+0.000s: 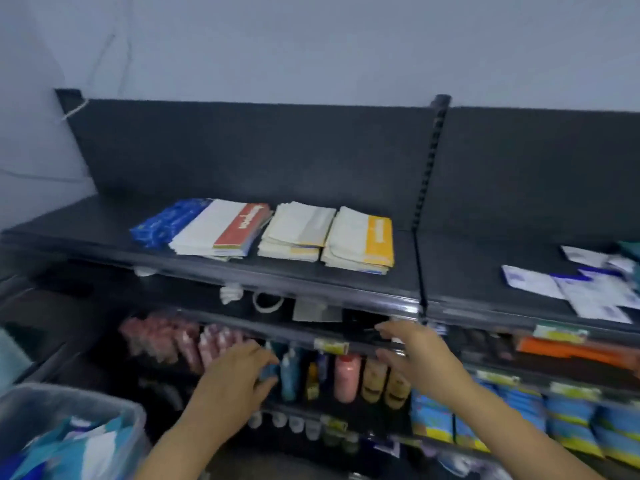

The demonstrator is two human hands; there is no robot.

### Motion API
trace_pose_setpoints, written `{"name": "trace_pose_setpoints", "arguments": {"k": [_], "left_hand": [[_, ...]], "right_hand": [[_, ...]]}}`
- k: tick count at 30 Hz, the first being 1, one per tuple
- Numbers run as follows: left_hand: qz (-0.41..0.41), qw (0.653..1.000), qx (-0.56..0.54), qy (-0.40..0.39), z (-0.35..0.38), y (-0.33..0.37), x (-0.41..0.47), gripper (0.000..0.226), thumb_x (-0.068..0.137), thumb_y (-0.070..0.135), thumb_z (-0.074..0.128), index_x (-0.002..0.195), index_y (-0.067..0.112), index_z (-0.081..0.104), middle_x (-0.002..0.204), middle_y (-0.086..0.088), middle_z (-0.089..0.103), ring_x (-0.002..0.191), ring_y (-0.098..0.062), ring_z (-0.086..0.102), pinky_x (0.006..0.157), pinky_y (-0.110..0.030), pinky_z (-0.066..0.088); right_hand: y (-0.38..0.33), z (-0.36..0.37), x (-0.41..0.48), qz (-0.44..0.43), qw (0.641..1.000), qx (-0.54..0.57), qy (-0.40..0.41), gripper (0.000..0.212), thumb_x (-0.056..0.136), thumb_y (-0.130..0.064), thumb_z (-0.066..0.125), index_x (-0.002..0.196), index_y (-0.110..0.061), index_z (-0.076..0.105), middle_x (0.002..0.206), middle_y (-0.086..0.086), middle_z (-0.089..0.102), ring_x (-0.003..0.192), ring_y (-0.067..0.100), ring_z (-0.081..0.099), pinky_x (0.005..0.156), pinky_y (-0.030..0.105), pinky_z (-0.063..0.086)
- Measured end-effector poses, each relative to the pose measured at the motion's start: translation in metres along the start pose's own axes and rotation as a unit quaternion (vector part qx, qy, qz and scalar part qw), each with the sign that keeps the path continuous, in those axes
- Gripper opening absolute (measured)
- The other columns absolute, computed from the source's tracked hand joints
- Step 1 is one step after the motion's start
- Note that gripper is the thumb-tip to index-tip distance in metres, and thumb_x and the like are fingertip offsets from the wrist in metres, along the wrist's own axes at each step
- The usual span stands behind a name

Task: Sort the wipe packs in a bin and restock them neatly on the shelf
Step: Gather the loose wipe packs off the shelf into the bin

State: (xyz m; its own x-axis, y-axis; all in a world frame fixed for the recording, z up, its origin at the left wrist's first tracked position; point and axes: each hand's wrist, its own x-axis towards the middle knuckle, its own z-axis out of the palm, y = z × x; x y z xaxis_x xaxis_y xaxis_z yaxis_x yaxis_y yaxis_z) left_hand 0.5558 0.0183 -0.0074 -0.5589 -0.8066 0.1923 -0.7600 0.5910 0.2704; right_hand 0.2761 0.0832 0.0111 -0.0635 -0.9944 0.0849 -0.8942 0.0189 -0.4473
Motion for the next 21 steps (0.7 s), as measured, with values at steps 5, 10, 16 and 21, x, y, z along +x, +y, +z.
{"name": "trace_pose_setpoints", "arguments": {"k": [5, 10, 16, 21], "left_hand": [[0.058, 0.998, -0.034, -0.01, 0.042, 0.122, 0.084, 0.026, 0.09, 0.033, 0.062, 0.115, 0.029, 0.062, 0.109, 0.011, 0.054, 0.109, -0.013, 0.052, 0.085, -0.023, 0.044], [0.142, 0.988, -0.041, -0.032, 0.084, 0.248, 0.154, 0.03, 0.094, 0.039, 0.053, 0.123, 0.033, 0.053, 0.117, 0.016, 0.049, 0.113, -0.006, 0.045, 0.09, -0.017, 0.039], [0.224, 0.971, -0.043, -0.065, 0.126, 0.365, 0.218, 0.031, 0.092, 0.041, 0.055, 0.123, 0.035, 0.054, 0.12, 0.018, 0.05, 0.111, -0.006, 0.046, 0.092, -0.025, 0.043], [0.273, 0.955, -0.053, -0.1, 0.161, 0.433, 0.268, 0.035, 0.092, 0.041, 0.055, 0.126, 0.034, 0.051, 0.123, 0.018, 0.049, 0.113, -0.004, 0.043, 0.092, -0.02, 0.039]], "right_hand": [[0.125, -0.074, -0.048, 0.061, 0.996, -0.018, 0.064, 0.043, 0.09, -0.033, 0.061, 0.13, -0.023, 0.052, 0.123, -0.004, 0.059, 0.114, 0.013, 0.053, 0.088, 0.018, 0.039], [0.235, -0.139, -0.097, 0.137, 0.984, -0.012, 0.113, 0.045, 0.089, -0.032, 0.061, 0.132, -0.023, 0.051, 0.127, -0.004, 0.058, 0.116, 0.012, 0.053, 0.091, 0.019, 0.039], [0.33, -0.188, -0.139, 0.2, 0.965, -0.019, 0.168, 0.045, 0.086, -0.027, 0.066, 0.128, -0.019, 0.055, 0.121, -0.001, 0.062, 0.113, 0.016, 0.056, 0.087, 0.02, 0.039], [0.396, -0.209, -0.148, 0.248, 0.951, -0.038, 0.182, 0.045, 0.086, -0.025, 0.064, 0.129, -0.02, 0.053, 0.128, -0.001, 0.058, 0.119, 0.016, 0.051, 0.095, 0.023, 0.037]]}}
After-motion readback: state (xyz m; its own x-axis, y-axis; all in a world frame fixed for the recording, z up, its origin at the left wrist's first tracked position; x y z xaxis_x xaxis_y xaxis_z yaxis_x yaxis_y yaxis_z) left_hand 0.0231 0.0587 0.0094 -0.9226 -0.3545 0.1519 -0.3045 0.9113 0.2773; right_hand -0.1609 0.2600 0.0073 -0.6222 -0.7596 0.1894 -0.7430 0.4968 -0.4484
